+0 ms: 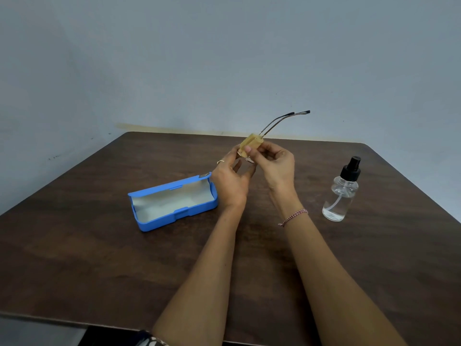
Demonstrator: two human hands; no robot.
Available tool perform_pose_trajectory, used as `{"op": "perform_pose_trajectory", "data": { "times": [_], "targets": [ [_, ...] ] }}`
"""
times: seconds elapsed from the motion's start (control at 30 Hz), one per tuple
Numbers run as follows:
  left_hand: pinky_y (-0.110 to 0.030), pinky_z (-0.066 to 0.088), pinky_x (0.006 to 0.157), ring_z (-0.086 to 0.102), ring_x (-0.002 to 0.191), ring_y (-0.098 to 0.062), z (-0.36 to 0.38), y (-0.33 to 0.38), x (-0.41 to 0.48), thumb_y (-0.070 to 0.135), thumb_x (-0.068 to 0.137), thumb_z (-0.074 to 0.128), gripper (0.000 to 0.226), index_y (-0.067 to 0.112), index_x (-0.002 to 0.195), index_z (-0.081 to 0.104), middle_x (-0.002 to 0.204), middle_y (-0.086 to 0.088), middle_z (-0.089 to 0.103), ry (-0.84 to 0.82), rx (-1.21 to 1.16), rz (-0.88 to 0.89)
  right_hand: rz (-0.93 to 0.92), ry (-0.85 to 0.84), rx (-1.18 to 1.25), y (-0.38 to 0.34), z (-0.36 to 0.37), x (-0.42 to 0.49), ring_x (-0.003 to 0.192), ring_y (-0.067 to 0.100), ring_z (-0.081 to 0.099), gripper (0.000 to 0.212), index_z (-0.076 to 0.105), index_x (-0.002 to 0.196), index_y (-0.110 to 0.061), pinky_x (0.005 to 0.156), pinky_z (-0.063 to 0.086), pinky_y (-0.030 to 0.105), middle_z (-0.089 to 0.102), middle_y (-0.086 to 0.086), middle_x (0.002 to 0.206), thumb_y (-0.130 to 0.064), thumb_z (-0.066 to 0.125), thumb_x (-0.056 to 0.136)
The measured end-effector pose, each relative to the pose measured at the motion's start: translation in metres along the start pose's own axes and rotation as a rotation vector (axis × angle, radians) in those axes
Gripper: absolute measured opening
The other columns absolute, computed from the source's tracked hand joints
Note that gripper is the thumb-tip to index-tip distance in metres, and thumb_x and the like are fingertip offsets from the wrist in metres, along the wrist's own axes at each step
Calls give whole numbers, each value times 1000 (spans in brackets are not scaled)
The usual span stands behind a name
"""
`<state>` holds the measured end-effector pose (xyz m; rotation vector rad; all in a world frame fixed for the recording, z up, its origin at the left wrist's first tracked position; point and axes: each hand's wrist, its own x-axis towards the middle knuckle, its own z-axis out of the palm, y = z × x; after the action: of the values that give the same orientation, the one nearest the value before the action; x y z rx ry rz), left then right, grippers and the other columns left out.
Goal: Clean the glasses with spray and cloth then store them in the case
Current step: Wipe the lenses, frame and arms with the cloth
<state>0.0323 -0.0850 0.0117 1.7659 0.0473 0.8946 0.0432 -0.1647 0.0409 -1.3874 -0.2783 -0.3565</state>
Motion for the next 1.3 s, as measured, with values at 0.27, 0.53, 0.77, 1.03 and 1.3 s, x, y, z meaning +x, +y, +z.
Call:
{"op": "perform_pose_trajectory", "data": {
  "times": [0.27,0.53,0.77,1.03,1.3],
  "targets": [
    [-8,45,87,58,99,-3,-1,0,1,9,76,74,43,15,118,65,114,0,67,51,-2,22,-7,-74,-109,6,1,0,90,17,68,27,71,97,-8,85,54,33,73,5,90,-15,79,72],
    [3,39,80,57,96,-2,2,0,-1,12,77,75,44,15,119,64,115,1,67,37,16,13,-17,14,-80,1,4,-1,85,12,68,22,71,92,-13,79,55,25,73,2,86,-16,79,72],
    [5,37,78,60,96,-2,3,-3,0,11,74,77,47,14,119,64,116,0,67,23,5,6,23,22,133,-2,-1,2,84,11,68,19,70,93,-7,77,53,22,72,2,85,-5,75,75],
    [3,40,77,61,94,-2,4,-5,1,17,75,77,44,18,117,65,111,2,69,20,-11,0,13,-7,69,-2,-2,0,82,10,68,16,71,87,-11,73,53,21,72,1,83,-6,76,73],
    [0,43,79,59,90,4,8,-9,0,6,68,81,51,15,116,66,104,10,64,21,-86,-21,-74,189,450,-24,-9,9,66,1,63,9,65,84,-5,66,49,15,70,-8,67,3,64,83]
  ]
}}
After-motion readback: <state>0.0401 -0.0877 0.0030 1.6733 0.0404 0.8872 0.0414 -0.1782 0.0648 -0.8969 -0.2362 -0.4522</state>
